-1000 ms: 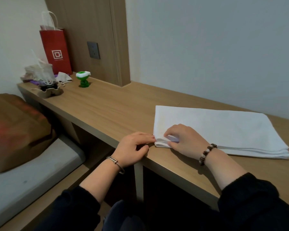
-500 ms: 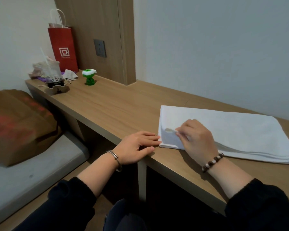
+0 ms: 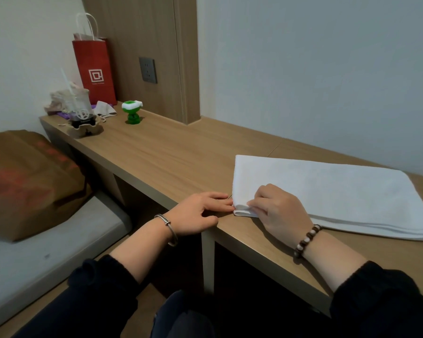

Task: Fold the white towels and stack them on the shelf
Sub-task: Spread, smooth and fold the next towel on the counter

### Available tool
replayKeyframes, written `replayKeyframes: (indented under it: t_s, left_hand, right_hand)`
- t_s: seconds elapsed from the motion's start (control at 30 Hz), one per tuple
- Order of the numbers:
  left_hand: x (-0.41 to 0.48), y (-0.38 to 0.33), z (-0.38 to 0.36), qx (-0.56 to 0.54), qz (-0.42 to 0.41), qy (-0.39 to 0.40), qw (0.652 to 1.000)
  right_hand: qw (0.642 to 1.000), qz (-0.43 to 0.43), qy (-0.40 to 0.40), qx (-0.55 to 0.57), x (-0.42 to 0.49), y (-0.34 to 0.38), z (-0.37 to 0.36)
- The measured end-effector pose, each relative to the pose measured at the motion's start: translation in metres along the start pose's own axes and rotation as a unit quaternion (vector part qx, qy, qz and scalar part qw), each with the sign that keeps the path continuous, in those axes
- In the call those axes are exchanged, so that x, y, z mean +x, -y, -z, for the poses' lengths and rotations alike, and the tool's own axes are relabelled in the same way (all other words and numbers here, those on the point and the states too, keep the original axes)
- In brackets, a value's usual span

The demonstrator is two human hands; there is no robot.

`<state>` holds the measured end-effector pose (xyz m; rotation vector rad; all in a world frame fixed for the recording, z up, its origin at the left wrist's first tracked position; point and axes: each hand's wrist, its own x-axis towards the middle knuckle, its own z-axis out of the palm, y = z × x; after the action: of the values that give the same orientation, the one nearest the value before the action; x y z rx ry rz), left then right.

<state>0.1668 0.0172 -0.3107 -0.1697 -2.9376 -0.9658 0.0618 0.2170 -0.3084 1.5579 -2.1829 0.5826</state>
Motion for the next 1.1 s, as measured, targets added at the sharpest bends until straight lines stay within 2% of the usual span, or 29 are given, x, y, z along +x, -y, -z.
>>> replayKeyframes:
  t_s: [0.27, 0.47, 0.77, 0.83, 0.9, 0.97, 1.03, 1.1]
  left_hand:
    - [0.000, -0.001, -0.002, 0.028, -0.009, -0.014, 0.999]
    - [0.001, 0.001, -0.004, 0.049, -0.023, -0.020, 0.998]
    - [0.002, 0.004, -0.007, 0.034, -0.020, -0.028, 0.999]
    - [0.000, 0.003, -0.009, -0.007, 0.001, -0.070, 0.998]
    - [0.002, -0.004, -0.014, -0.043, 0.002, -0.172, 0.984]
    - [0.011, -0.017, -0.019, -0.019, -0.024, -0.248, 0.968]
    - [0.023, -0.032, -0.022, 0.029, -0.038, -0.245, 0.968]
    - [0.032, -0.041, -0.024, 0.097, -0.019, -0.198, 0.975]
  right_hand:
    - [1.000, -0.006, 0.025, 0.007, -0.002, -0.001, -0.002]
    - [1.000, -0.004, 0.009, 0.011, -0.001, 0.002, -0.002]
    - [0.998, -0.034, 0.061, -0.003, -0.001, -0.001, -0.006]
    - [0.996, -0.048, 0.074, 0.015, -0.001, -0.002, -0.005]
    - [0.994, -0.061, 0.086, 0.032, -0.001, -0.003, -0.004]
    - [0.992, -0.069, 0.094, 0.043, 0.000, -0.004, -0.001]
    - [0.991, -0.076, 0.099, 0.047, -0.001, -0.005, 0.001]
    - [0.990, -0.085, 0.095, 0.052, -0.003, -0.005, 0.004]
